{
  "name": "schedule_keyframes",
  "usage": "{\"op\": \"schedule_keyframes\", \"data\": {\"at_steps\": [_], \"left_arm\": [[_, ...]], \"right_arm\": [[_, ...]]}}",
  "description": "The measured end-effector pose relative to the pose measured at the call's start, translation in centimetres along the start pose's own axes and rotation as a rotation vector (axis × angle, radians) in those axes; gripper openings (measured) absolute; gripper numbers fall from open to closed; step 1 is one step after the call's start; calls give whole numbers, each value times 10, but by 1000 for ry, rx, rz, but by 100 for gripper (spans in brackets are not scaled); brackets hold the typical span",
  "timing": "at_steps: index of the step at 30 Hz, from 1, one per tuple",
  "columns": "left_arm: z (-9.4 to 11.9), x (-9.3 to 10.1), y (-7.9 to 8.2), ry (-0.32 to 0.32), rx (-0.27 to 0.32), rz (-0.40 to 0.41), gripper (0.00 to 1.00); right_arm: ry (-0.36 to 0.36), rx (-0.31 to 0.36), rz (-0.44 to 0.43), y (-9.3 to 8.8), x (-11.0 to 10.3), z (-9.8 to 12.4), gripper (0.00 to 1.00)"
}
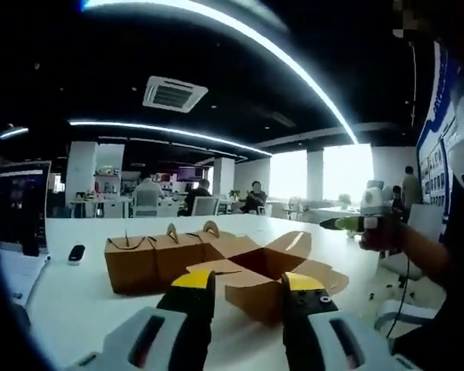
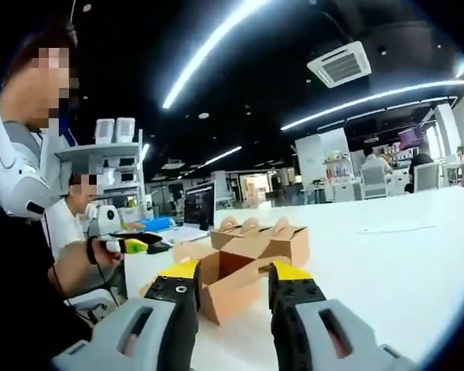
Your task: Pick up one paper box from the group, open the paper box, and remove the item inside
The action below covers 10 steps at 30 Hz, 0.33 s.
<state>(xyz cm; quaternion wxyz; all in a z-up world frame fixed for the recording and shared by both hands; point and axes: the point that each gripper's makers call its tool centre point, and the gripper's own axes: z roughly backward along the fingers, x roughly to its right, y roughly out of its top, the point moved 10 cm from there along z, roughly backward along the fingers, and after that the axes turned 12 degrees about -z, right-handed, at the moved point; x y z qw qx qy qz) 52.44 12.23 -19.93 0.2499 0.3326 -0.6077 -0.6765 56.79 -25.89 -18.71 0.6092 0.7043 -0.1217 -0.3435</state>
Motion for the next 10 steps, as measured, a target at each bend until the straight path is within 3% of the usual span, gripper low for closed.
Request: {"op": "schedule_keyframes", "data": {"at_steps": [10], "left_arm": [[7, -1, 2, -14, 65, 65, 36]], "right_arm": [[-5, -16, 0, -1, -2, 1, 35]]}}
